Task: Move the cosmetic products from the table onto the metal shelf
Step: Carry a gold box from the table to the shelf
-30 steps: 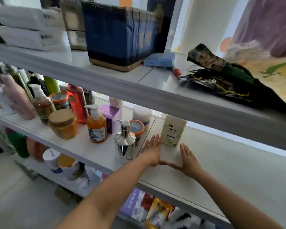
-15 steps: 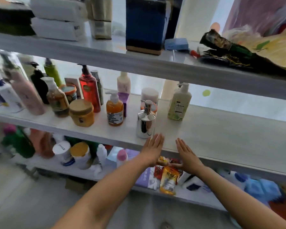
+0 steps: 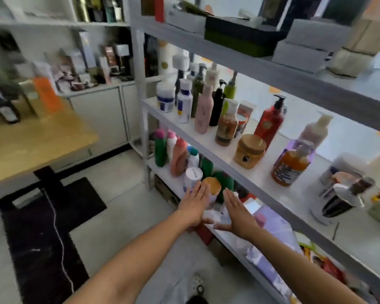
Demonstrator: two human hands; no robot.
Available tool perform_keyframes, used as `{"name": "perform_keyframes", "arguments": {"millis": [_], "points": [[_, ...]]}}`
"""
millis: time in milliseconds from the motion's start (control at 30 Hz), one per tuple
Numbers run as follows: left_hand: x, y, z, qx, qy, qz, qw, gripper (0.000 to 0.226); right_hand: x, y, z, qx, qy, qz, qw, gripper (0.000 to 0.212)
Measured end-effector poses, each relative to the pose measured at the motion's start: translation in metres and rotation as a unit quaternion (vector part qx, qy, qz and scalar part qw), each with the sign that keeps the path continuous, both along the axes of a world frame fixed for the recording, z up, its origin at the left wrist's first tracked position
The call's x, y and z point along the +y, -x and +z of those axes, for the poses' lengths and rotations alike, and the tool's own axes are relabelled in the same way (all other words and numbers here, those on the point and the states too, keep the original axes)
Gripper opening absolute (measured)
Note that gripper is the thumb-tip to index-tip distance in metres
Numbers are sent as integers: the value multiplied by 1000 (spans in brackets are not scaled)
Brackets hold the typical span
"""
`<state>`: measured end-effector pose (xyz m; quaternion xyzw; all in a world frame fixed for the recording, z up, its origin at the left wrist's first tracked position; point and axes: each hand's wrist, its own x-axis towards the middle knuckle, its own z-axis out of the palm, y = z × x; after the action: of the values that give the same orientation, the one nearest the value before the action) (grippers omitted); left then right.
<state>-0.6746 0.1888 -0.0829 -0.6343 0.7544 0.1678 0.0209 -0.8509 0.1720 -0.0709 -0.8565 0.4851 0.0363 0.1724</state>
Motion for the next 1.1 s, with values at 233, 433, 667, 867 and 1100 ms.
{"name": "perform_keyframes", "arguments": {"millis": [233, 433, 667, 867, 1100], "points": [[16, -169, -4, -1, -15, 195, 981, 109, -57, -186, 2, -7, 24, 209, 978, 113], [-1, -329, 28, -26, 21, 342, 939, 110, -123, -380, 14, -17, 35, 326, 945, 145], [14, -464, 56, -39, 14, 490, 871, 107, -142, -557, 41, -35, 37, 401, 915, 135], [24, -538, 35, -34, -10, 529, 848, 111, -132, -654, 26, -23, 8, 449, 893, 139], [6, -665, 31, -34, -7, 532, 846, 112, -157, -771, 13, -8, 0, 429, 903, 144]]}}
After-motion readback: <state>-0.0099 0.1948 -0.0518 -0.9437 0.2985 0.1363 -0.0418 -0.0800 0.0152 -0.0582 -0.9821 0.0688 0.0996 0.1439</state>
